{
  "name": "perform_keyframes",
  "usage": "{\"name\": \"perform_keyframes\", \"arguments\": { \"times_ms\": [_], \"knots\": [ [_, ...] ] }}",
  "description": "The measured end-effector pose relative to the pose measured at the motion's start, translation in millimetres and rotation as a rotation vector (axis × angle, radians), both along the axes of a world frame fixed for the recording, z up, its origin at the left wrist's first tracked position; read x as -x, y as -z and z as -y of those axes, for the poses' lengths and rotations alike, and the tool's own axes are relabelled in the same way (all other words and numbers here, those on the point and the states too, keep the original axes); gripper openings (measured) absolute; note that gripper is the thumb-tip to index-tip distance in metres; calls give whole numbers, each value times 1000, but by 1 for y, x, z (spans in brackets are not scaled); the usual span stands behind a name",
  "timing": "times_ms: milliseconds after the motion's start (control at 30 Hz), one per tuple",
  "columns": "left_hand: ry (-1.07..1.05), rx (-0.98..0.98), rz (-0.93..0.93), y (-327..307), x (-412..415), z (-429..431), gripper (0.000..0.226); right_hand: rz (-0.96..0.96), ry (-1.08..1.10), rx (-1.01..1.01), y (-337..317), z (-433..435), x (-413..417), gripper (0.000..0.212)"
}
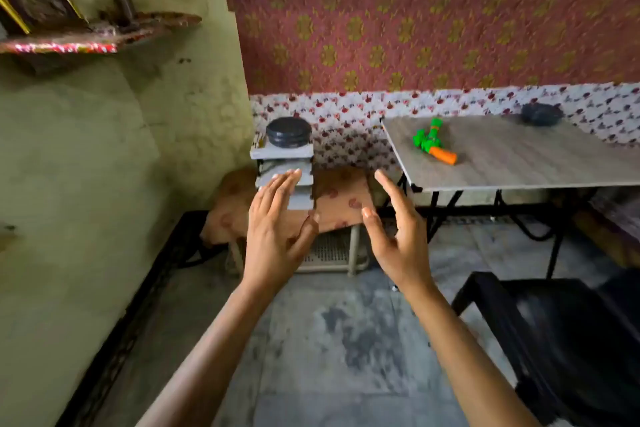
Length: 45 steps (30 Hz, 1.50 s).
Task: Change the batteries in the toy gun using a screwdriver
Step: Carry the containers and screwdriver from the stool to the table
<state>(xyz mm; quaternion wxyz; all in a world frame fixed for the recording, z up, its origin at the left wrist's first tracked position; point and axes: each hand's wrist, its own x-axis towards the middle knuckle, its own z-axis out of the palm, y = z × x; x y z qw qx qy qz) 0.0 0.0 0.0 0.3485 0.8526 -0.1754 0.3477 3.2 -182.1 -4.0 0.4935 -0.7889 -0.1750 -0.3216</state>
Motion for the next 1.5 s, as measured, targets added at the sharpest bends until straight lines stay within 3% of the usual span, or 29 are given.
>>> {"name": "perform_keyframes", "arguments": {
  "times_ms": [333,833,1300,1500],
  "knots": [
    [-76,78,-203,53,-35,-3,60,-212,-9,-28,58,-13,-39,55],
    [-56,116,-284,72,-213,-107,50,-326,16,-2,70,-114,-203,55],
    [-139,91,-357,98,-437,-148,56,-401,63,19,99,-135,-434,48],
    [-231,109,-386,104,-532,-142,50,-499,-34,1,116,-135,-547,49]
  ]
}}
